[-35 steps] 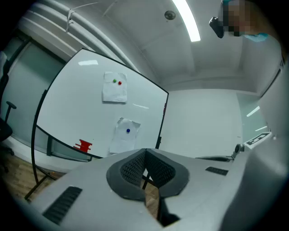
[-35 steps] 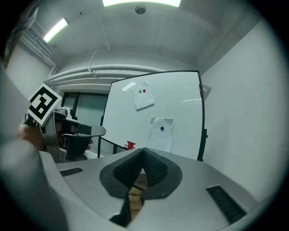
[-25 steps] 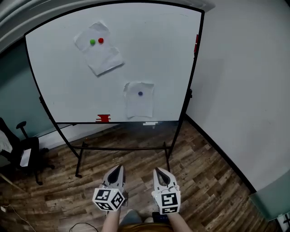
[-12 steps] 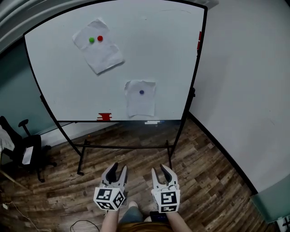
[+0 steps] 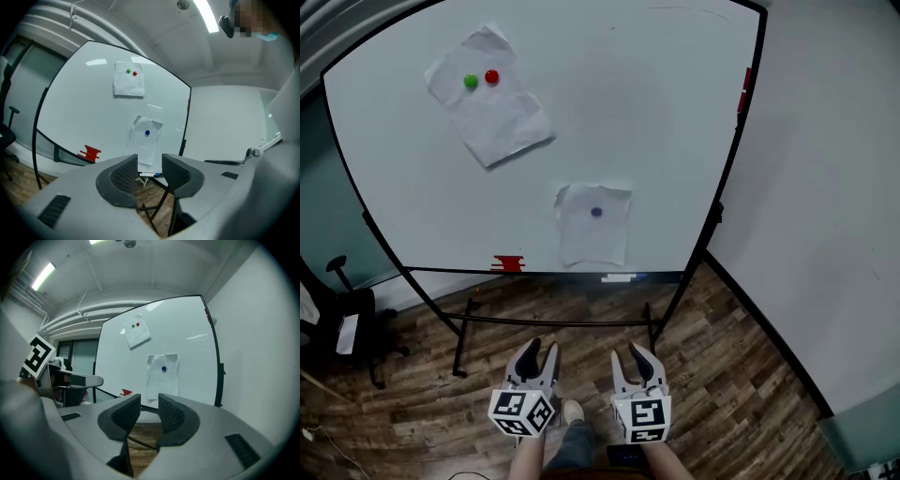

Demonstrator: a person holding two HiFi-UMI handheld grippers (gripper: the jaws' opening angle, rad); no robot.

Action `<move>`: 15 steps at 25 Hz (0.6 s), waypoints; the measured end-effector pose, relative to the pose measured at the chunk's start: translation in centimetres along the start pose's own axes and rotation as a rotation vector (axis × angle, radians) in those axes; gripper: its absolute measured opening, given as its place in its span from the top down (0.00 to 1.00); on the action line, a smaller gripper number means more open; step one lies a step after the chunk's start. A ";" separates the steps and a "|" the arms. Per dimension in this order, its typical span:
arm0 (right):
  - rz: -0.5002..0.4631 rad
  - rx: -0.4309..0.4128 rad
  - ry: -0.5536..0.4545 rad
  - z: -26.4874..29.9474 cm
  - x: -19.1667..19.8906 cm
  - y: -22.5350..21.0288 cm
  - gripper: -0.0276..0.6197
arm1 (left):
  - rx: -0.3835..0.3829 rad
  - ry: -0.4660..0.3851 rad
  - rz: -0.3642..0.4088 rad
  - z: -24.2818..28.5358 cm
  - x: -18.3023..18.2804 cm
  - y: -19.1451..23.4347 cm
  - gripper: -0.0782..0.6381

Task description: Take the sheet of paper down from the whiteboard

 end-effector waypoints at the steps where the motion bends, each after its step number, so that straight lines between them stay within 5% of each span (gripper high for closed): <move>1: -0.005 0.006 0.002 1.8 -0.1 -0.5 0.78 | 0.003 0.002 -0.003 1.8 -0.1 0.9 0.66; 5: -0.007 0.040 0.016 9.7 -1.3 -2.6 0.78 | 0.024 0.035 0.009 9.1 -1.7 4.9 0.66; 9: -0.008 0.075 0.013 17.4 -2.8 -4.4 0.78 | 0.049 0.077 0.107 16.2 -3.7 8.2 0.66; 15: -0.025 0.097 0.014 25.6 -4.3 -5.2 0.78 | 0.112 0.075 0.116 23.4 -5.6 12.1 0.66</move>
Point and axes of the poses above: the fingertips, and each gripper's own axes: z forward along the fingers, y to its left, x out of its underside, the point moved 1 cm from there along -z, backward along the fingers, and after that the axes turned 4 degrees about x, right-handed, at the moved point
